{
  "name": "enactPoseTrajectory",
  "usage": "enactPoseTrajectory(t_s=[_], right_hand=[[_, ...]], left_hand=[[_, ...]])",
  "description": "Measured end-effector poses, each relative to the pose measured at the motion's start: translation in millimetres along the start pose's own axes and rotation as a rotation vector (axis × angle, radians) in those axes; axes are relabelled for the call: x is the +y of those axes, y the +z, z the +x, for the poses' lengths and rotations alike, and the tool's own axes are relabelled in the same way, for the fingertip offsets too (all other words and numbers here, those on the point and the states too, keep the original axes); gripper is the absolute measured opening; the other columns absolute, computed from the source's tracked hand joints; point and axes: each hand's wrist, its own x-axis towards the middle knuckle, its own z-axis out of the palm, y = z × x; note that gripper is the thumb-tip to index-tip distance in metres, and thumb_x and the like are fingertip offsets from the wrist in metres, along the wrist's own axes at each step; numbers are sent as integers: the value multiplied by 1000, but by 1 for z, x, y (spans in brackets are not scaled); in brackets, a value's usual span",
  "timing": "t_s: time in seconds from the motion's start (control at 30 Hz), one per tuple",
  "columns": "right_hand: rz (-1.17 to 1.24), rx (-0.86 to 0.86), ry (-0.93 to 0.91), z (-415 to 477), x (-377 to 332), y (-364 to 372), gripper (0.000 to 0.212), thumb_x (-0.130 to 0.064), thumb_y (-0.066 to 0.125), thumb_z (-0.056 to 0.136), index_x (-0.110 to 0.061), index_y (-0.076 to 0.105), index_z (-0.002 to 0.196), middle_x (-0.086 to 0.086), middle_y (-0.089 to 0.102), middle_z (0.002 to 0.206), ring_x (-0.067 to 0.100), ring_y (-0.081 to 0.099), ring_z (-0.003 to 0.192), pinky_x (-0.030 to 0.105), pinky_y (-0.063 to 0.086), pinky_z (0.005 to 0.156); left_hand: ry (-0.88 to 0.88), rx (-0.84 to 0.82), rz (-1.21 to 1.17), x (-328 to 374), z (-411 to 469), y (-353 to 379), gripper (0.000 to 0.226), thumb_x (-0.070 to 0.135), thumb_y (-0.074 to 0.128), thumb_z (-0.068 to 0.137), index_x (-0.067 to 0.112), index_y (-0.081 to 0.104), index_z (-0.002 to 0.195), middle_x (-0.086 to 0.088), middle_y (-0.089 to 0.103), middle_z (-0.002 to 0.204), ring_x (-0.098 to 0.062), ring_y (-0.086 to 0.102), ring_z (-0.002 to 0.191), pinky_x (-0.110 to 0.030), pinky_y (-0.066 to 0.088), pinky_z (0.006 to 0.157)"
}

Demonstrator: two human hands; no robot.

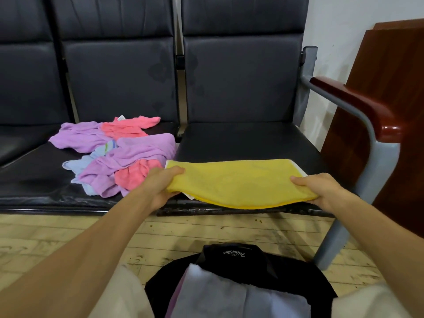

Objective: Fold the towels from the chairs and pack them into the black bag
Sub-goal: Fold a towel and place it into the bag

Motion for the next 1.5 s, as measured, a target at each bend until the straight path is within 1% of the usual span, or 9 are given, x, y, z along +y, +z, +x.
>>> enactPoseTrajectory(t_s=[0.3,0.43,0.53,0.7,0.8,1.0,1.13,1.33,1.5], right_hand=[[59,-158,71,-26,6,-15,57,-11,61,86,-8,41,139,19,56,126,35,61,105,42,55,79],[186,-288,54,-43,5,-22,37,-20,57,97,-4,52,129,15,66,116,26,66,94,35,55,70],[289,-358,24,-49,7,-23,35,-32,50,100,-6,59,121,11,70,102,22,68,86,33,56,65],[371,-331,91,-42,7,-23,45,-44,35,103,-10,59,123,11,71,99,25,69,84,33,56,62],[339,-322,90,-37,5,-20,54,-50,32,102,-10,60,123,13,71,104,28,68,89,40,56,78],[247,-371,92,-33,5,-17,53,-59,42,95,-14,64,114,10,72,97,26,69,88,40,58,80],[27,-336,-11,-39,6,-6,47,-32,71,87,-7,58,124,13,69,109,29,68,96,43,58,83],[112,-436,-121,-65,-8,9,28,-12,64,92,-14,63,120,13,68,115,30,66,102,43,55,85],[164,-551,-224,-99,-18,27,24,-13,58,94,-19,63,117,8,71,112,23,70,96,36,60,75]], left_hand=[[66,-49,-56,20,-33,57,34,22,51,97,9,49,128,-16,62,115,-21,63,87,-31,50,63],[-25,-196,108,32,-47,106,45,19,58,92,8,45,134,-14,60,115,-25,63,88,-30,52,51],[-76,-266,264,28,-59,146,40,19,55,93,6,44,130,-12,56,95,-20,56,71,-18,37,32],[-70,-280,400,2,-70,197,10,18,49,97,10,50,103,-7,49,80,-18,50,64,-25,42,42],[-60,-413,462,-16,-70,210,20,18,43,98,6,53,85,-9,49,68,-17,48,53,-24,41,45],[-4,-544,445,-31,-68,188,21,19,42,100,5,57,103,-14,58,91,-21,55,68,-27,41,54],[137,-454,413,-37,-61,147,32,10,48,97,19,52,127,-6,60,108,-18,57,86,-28,46,64],[260,-121,235,-51,-62,80,26,6,52,92,21,71,102,-6,63,87,-18,56,81,-29,45,66],[111,100,-25,-62,-66,62,31,3,57,88,10,57,119,-5,57,82,-11,50,64,-18,40,50]])
